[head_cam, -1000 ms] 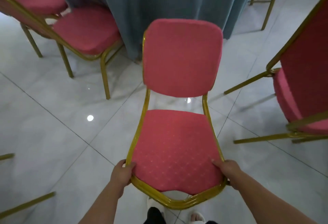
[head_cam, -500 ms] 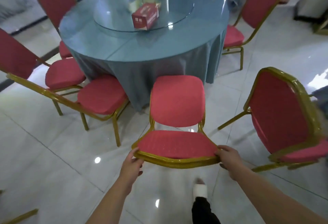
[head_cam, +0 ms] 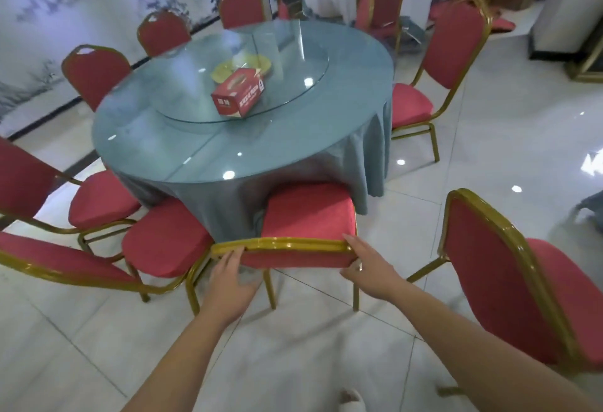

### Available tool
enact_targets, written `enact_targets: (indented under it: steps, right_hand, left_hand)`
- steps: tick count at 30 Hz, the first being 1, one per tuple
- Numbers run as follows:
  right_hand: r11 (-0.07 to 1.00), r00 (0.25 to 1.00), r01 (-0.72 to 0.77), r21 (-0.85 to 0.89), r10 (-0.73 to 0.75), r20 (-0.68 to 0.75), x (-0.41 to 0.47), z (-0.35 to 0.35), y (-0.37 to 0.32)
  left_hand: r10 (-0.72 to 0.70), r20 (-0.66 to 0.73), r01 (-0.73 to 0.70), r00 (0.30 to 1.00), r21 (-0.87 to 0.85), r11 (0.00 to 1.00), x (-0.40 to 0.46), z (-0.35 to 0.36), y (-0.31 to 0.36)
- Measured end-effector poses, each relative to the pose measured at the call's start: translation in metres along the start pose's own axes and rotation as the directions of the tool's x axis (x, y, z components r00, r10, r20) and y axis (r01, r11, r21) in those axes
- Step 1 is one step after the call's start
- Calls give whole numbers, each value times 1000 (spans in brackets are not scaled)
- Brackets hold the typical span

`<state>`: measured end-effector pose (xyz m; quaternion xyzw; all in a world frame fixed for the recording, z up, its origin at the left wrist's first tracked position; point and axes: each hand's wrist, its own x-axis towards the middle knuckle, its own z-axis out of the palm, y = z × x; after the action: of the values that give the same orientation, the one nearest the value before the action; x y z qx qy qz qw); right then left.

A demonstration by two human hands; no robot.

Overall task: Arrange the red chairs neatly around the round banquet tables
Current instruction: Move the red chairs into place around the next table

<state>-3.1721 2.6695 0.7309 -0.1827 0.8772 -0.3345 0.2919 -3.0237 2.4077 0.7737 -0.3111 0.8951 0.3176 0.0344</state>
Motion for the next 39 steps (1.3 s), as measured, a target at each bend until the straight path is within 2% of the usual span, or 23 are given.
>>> enact_targets:
  steps: [2, 4, 6, 9, 12, 15, 19, 21, 23, 26, 29, 32, 35, 39]
  right_hand:
    - [993, 998, -57, 103, 59, -23, 12, -22, 3]
    - [992, 996, -70, 110, 75, -42, 14, -35, 9]
    - [996, 997, -36, 76, 41, -61, 12, -42, 16]
    - [983, 989, -73, 167, 94, -116, 8, -52, 24]
    - [970, 972, -123, 207, 160, -173, 4, -68, 28]
    - [954, 935, -159, 255, 228, -270, -8, -93, 33]
    - [898, 852, -182, 401, 347, -392, -49, -128, 34]
    - [879, 793, -177, 442, 393, -465, -74, -141, 35]
    - [849, 705, -169, 501, 459, -540, -100, -152, 36]
    - [774, 563, -83, 628, 556, -612, -141, -165, 43]
    - [710, 432, -16, 704, 640, -635, -185, -170, 66]
    - [680, 370, -20, 733, 686, -626, -231, -167, 107]
    - [646, 334, 13, 763, 716, -613, -277, -171, 154]
    - [616, 346, 42, 787, 730, -590, -341, -185, 226]
  left_hand:
    - [73, -26, -74, 997, -32, 997, 11, 5, 31]
    - [184, -11, -183, 983, 19, 983, 24, 13, 58]
    - [259, 105, -271, 960, 129, 954, 39, 22, 83]
    - [291, 306, -379, 906, 285, 880, 62, 38, 119]
    - [361, 345, -436, 867, 173, 883, 87, 46, 158]
    - [432, 427, -485, 795, 20, 874, 109, 59, 196]
    - [496, 553, -483, 670, -183, 856, 118, 91, 255]
    - [560, 588, -488, 583, -298, 820, 113, 110, 289]
    - [637, 603, -524, 481, -384, 760, 101, 129, 325]
    - [732, 593, -568, 335, -493, 659, 71, 150, 379]
    - [759, 618, -571, 205, -554, 606, 30, 172, 421]
    - [752, 646, -635, 130, -529, 563, -14, 203, 447]
    - [757, 645, -699, 101, -495, 516, -60, 240, 458]
    - [692, 701, -695, 172, -411, 589, -127, 292, 471]
